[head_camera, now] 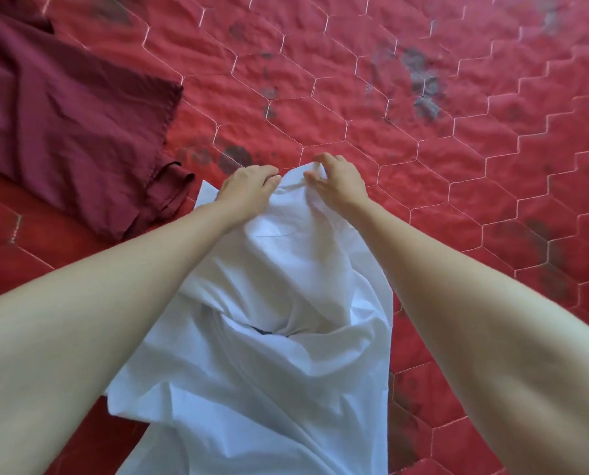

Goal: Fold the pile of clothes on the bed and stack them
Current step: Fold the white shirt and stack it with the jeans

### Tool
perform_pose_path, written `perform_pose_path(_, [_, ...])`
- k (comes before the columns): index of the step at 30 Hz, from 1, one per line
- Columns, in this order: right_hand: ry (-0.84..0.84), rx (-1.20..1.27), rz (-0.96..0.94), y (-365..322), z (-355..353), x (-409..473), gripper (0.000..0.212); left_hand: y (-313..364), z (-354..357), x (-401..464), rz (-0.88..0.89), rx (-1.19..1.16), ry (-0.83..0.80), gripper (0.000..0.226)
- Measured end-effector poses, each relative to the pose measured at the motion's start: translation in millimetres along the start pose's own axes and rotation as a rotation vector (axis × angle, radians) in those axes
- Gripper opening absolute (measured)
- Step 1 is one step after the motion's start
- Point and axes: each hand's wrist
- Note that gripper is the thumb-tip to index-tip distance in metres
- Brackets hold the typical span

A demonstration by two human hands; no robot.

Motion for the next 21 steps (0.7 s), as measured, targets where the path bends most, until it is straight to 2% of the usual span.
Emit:
perform_pose_path(4, [0.078, 0.145, -0.056, 2.9, -15.9, -10.8, 0.020, 15.8, -4.0, 19.8, -0.016, -0.113, -0.028, 0.035])
perform_pose_path(7, [0.283, 0.321, -0.109, 2.0, -28.6, -51.2, 0.013, 27.7, -12.2, 16.6, 0.021, -0.184, -0.104, 0.035])
perform_pose_path(11, [0.504, 0.335, -0.127, 11.7, -33.9, -132.0, 0.009, 44.5, -16.2, -26.0, 0.131, -0.202, -0.247, 0.032])
perform_pose_path(14, [0.586, 0.346, 0.000, 24.9, -22.3, -193.6, 0.009, 53.6, -0.3, -78.5, 0.257, -0.140, -0.208, 0.033])
perform_pose_path(16, [0.577, 0.396, 0.114, 31.0, -7.5, -231.7, 0.005, 55.9, 13.0, -116.8, 0.336, -0.064, -0.171, 0.040])
perform_pose_path(19, [0.492, 0.699, 0.383, 30.7, 13.9, -278.1, 0.016, 52.9, 41.7, -166.3, 0.409, 0.005, -0.212, 0.038])
perform_pose_path(21, [0.401, 0.957, 0.570, 21.2, 26.4, -296.8, 0.034, 49.3, 62.7, -193.2, 0.417, 0.049, -0.303, 0.036])
Point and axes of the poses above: each hand's wrist, its own x-axis towards the middle knuckle, its own z-axis out of the palm, y = z × x, and after that the axes turned 3 degrees about -x, right-handed
